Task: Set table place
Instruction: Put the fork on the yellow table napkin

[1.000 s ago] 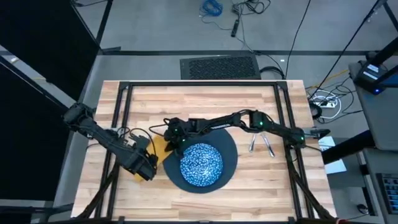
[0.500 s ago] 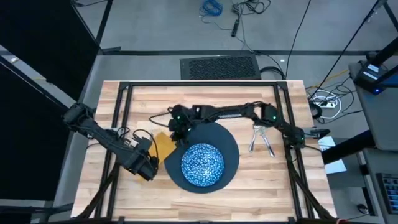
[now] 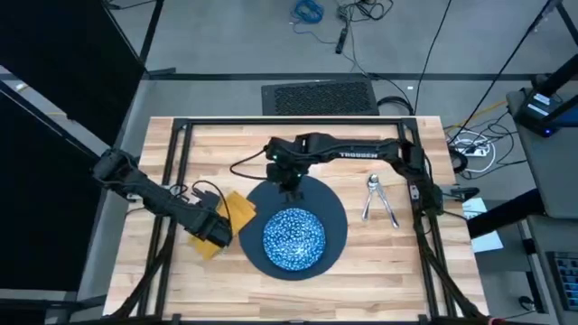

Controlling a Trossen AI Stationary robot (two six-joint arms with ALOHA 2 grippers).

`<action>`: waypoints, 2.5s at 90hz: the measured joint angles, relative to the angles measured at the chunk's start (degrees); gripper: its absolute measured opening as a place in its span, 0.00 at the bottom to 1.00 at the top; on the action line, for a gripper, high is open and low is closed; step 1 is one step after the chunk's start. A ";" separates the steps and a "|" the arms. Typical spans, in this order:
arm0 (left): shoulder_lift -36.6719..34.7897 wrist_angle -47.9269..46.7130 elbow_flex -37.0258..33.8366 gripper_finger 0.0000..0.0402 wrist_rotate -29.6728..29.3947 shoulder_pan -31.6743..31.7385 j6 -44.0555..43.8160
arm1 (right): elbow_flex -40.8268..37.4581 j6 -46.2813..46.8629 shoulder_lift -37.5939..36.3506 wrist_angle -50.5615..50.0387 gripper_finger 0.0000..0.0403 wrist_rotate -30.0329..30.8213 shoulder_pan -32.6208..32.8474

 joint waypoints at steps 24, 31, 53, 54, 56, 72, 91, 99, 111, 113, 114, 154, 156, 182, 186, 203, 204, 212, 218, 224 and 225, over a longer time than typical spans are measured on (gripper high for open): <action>0.00 8.54 -3.46 0.03 -2.06 3.57 5.54 | 0.00 -0.12 0.00 -1.15 0.00 -0.15 0.00; 0.02 10.51 -3.83 0.03 -2.07 4.25 7.22 | 0.00 -0.56 0.00 -1.75 0.00 -0.22 0.00; 0.02 13.92 -0.18 0.03 -3.21 4.22 12.44 | 0.00 -0.86 0.00 -0.97 0.00 -0.37 -0.65; 0.02 14.11 -0.02 0.03 -3.24 4.23 12.70 | 0.00 -0.86 0.00 -0.97 0.00 -0.35 -0.74; 0.02 14.56 0.21 0.03 -3.26 4.23 13.46 | 0.00 -0.86 0.00 -0.99 0.00 -0.35 -0.86; 0.02 12.49 2.04 0.03 -3.56 4.24 14.90 | 0.00 -0.86 0.00 -0.98 0.00 -0.33 -1.96; 0.02 3.16 6.84 0.03 2.74 4.15 18.04 | 0.04 -0.99 0.00 -4.51 0.00 -0.30 -4.03; 0.02 1.31 8.31 0.03 6.77 4.15 21.26 | 0.04 -1.06 -0.33 -8.19 0.00 -0.20 -5.39; -0.30 -0.70 11.49 0.03 9.11 4.13 24.14 | 0.04 -1.28 -2.31 -12.38 0.00 -0.06 -7.31; -0.71 -0.98 11.94 0.03 8.76 4.11 24.12 | 0.04 -1.28 -2.76 -12.72 0.00 -0.03 -7.61; -1.02 -1.00 12.12 0.03 8.44 4.07 24.08 | 0.04 -1.28 -2.99 -12.89 0.00 -0.02 -7.73; -28.80 2.39 13.50 0.03 -26.58 -3.85 22.57 | -26.70 2.35 -36.08 -2.12 0.00 -0.04 -7.97; -29.57 3.60 13.50 0.03 -28.82 -4.02 24.49 | -29.65 3.49 -39.04 0.52 0.00 -0.04 -7.96; -29.06 17.41 13.52 0.03 -38.71 -0.52 60.02 | -68.44 17.08 -74.48 46.08 0.00 7.25 -6.61; -27.84 17.54 13.52 0.03 -40.64 0.76 60.78 | -73.46 19.03 -77.59 52.03 0.00 7.37 -6.67; -22.24 21.83 13.52 0.03 -44.77 4.21 56.44 | -87.01 31.30 -82.63 65.94 0.00 5.45 -5.46; -21.86 22.13 13.52 0.03 -44.57 4.35 56.87 | -87.52 31.94 -82.64 66.44 0.00 5.44 -5.32; -18.55 23.68 13.52 0.03 -40.80 5.65 59.26 | -90.47 33.57 -82.56 67.41 0.00 5.48 -3.99; -16.56 23.25 13.50 0.03 -36.84 6.83 59.55 | -91.79 33.35 -82.29 67.35 0.00 5.46 -2.97; -15.25 22.81 13.50 0.03 -33.43 7.34 59.69 | -92.30 31.94 -82.15 67.94 0.00 5.46 -2.27; -15.08 22.76 13.50 0.03 -33.07 7.34 59.68 | -92.29 31.81 -82.13 68.01 0.00 5.46 -2.19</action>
